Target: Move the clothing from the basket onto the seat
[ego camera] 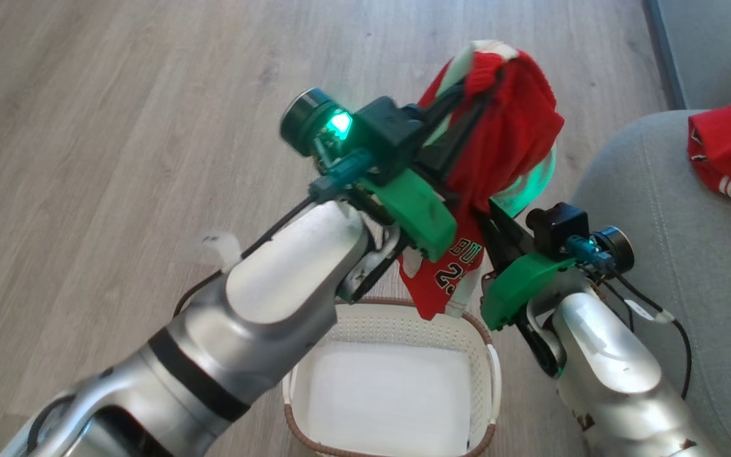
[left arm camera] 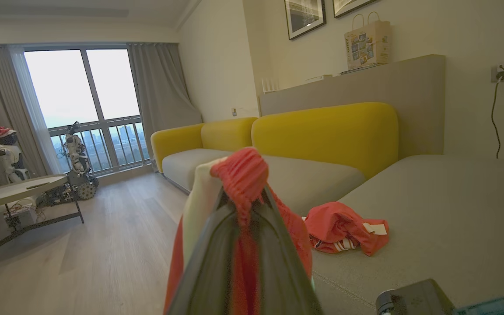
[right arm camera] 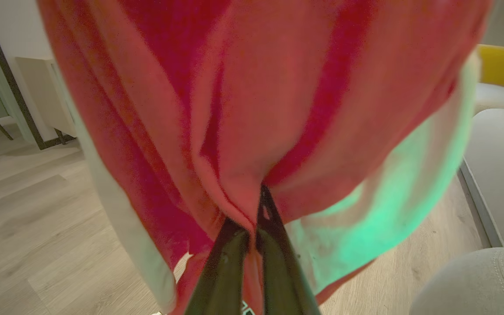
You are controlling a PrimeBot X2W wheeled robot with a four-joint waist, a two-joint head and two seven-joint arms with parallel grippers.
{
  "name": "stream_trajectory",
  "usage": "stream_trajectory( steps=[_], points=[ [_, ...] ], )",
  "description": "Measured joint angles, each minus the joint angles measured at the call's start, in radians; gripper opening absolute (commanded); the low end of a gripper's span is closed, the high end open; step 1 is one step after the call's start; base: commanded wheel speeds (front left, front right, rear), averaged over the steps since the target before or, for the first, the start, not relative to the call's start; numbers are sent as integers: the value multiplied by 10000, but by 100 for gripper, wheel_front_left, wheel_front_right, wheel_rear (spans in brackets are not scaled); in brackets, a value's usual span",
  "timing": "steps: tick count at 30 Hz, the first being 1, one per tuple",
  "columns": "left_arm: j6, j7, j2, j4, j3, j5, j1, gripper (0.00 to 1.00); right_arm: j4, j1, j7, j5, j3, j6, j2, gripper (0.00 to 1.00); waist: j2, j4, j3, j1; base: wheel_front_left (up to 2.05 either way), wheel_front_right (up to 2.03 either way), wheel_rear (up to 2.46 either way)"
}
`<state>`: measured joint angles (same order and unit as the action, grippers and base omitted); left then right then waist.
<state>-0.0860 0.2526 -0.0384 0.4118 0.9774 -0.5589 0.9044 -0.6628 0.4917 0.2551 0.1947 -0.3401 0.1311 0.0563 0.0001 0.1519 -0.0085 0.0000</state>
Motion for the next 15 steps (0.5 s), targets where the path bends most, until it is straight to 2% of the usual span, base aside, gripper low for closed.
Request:
stream_trajectory(
  steps=[1,2,3,4,15],
  points=[
    [-27,0,0,44,-117,0,-96,7,31,0,0,-6,31,0,0,0,0,-40,13,0,0,0,0],
    [-44,0,-6,92,-245,6,-218,39,77,-1,0,-27,90,0,0,0,0,-87,25,0,0,0,0],
    [-77,2,-23,127,-357,35,-352,86,140,-1,0,-50,155,0,2,0,0,-137,36,0,0,0,0],
    [-107,23,-35,159,-483,73,-494,100,201,-1,0,-102,221,0,6,0,0,-193,47,0,0,0,0],
    [21,40,-186,533,-1277,535,-1899,100,826,-81,0,-934,1503,0,19,0,0,-1072,72,0,0,0,0]
  ],
)
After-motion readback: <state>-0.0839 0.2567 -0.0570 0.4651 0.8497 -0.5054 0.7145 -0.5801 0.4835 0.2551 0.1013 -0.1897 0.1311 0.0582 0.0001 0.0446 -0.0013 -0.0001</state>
